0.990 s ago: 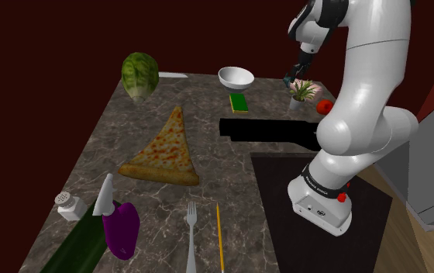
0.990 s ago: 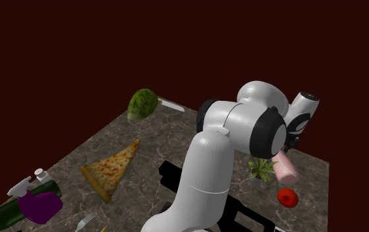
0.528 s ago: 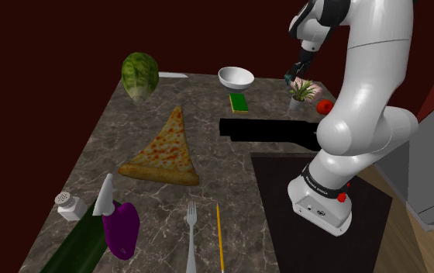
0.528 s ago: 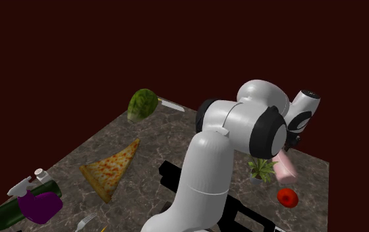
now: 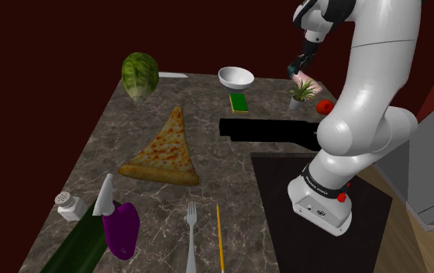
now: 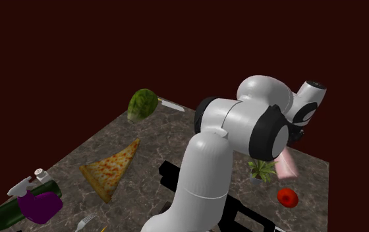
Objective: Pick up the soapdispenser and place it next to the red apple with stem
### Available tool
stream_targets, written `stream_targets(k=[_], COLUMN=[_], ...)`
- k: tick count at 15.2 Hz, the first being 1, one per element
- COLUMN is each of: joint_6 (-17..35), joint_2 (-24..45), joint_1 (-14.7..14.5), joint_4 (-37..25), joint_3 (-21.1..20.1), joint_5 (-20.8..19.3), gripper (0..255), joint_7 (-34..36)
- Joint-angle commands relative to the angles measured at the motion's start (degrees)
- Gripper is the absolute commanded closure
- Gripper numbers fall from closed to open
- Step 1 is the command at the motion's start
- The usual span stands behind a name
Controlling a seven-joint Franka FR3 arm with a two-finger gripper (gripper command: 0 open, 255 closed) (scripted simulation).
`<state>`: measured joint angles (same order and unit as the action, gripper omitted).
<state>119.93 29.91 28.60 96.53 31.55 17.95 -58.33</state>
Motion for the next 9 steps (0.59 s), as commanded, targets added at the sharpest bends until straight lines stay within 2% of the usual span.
stream_targets(k=[1,9], joint_6=[-1.23,-6.11], joint_2=[-0.69,-3.20], joint_1=[-0.16,-0.60], joint_4=[-0.61,-3.33], joint_3=[0.28,1.24], joint_5=[-0.47,-2.16], gripper=[255,255], joint_7=[0.32,1.39])
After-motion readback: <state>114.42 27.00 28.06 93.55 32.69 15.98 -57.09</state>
